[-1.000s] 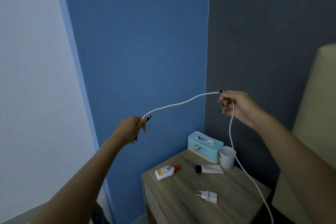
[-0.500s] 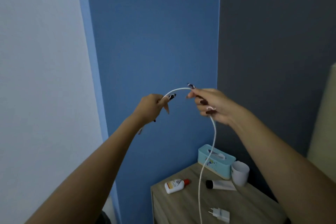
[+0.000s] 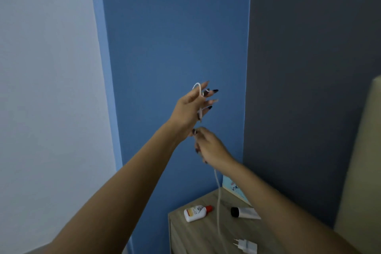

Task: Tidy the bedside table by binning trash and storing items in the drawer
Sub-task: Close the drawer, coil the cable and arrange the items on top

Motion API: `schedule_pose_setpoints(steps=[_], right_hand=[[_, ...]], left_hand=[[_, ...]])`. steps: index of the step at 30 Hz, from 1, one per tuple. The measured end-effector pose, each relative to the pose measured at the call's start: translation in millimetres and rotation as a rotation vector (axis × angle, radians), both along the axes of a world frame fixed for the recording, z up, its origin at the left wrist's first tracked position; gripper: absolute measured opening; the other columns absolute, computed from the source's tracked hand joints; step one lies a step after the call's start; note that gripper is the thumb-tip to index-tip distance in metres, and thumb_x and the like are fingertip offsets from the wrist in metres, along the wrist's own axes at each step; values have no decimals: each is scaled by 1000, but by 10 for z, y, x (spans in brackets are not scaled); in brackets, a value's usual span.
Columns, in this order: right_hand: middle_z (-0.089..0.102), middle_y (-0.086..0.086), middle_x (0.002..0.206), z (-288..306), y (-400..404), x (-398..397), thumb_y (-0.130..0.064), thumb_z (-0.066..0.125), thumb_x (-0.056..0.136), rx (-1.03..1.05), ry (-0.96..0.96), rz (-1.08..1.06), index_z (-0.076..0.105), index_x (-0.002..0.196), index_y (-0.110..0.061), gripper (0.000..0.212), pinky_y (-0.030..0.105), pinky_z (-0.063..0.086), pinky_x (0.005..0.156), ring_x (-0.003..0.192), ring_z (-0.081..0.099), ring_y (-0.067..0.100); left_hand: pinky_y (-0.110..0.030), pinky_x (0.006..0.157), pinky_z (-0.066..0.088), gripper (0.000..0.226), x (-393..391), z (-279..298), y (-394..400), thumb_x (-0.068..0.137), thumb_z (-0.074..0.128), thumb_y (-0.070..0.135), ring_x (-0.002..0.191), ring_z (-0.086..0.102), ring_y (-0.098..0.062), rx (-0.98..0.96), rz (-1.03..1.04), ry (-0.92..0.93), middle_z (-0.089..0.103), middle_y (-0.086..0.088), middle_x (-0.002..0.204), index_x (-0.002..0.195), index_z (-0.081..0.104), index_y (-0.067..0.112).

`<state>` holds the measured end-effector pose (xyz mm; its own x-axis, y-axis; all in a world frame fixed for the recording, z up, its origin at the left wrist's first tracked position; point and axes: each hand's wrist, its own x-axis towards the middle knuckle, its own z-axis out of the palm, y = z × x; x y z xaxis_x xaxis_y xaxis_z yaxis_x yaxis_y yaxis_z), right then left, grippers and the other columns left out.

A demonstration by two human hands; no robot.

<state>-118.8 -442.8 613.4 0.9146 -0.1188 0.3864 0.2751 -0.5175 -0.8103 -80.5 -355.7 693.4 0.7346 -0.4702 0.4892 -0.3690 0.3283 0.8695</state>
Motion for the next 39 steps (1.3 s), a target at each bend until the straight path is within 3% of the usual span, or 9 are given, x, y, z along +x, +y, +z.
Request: schedule_pose_setpoints(steps=[2, 5, 9, 12, 16, 20, 24, 33, 39], right_hand=[[51, -9, 58, -5, 46, -137, -24, 39, 99, -157, 20, 80, 60, 90, -34, 25, 19, 34, 45, 43, 39, 4], [52, -15, 53, 184, -128, -254, -14, 50, 95, -384, -7, 49, 71, 95, -18, 22, 9, 33, 42, 42, 47, -5], [67, 8, 73, 507, -581, -228, -21, 54, 95, -515, -6, -75, 76, 93, -18, 22, 25, 37, 53, 58, 55, 13], [69, 11, 77, 624, -771, -176, -23, 55, 96, -545, -64, -128, 75, 98, -15, 22, 29, 41, 53, 55, 53, 16], [68, 5, 72, 645, -742, -33, -20, 51, 97, -352, -258, -226, 74, 95, -11, 25, 42, 58, 67, 60, 64, 19], [62, 5, 64, 463, -368, 23, -20, 44, 99, -167, -269, -239, 64, 90, -7, 26, 43, 57, 56, 51, 61, 16], [56, 1, 64, 138, 217, -153, -20, 36, 102, -244, -150, -16, 55, 100, -10, 22, 29, 44, 50, 49, 51, 11], [58, 1, 67, -9, 6, -242, -21, 40, 100, -600, -93, 15, 67, 92, -24, 29, 35, 42, 59, 64, 56, 21], [56, -2, 65, 64, -470, -116, -16, 37, 101, -556, -83, -117, 70, 96, -19, 34, 16, 30, 46, 53, 47, 9]], left_hand=[[-33, 103, 49, 34, 83, -133, -27, 98, 43, 0, 118, 60, -19, 118, 163, -290, 58, -7, 132, 130, 54, 2], [-30, 92, 53, 37, 241, -350, 53, 95, 40, 3, 112, 61, -18, 501, 384, -762, 61, -11, 129, 128, 56, 1], [-37, 89, 52, 52, 359, -509, 306, 95, 38, 0, 110, 60, -26, 967, 480, -746, 69, -10, 104, 145, 33, 14], [-33, 69, 52, 26, 269, -503, 402, 100, 39, 17, 73, 62, -26, 879, 438, -626, 59, -4, 70, 114, 58, 8], [-21, 43, 29, 50, -89, -288, 312, 103, 31, 36, 41, 28, -12, 574, 120, -200, 33, 2, 50, 71, 59, 10], [-21, 52, 19, 37, -267, -13, 130, 104, 27, 25, 36, 22, -7, 54, -205, 168, 36, 5, 51, 75, 48, 14], [-17, 52, 33, 31, -221, 132, 42, 104, 31, 18, 38, 31, -3, -177, -70, 153, 46, 4, 62, 88, 57, 11], [-35, 71, 58, 37, 325, -501, 682, 89, 45, 0, 68, 71, -20, 567, 524, -647, 70, -7, 80, 63, 52, 25], [-26, 48, 43, 45, 27, -764, 803, 100, 37, 27, 39, 50, -12, 871, 422, -388, 56, -2, 52, 61, 51, 12]])
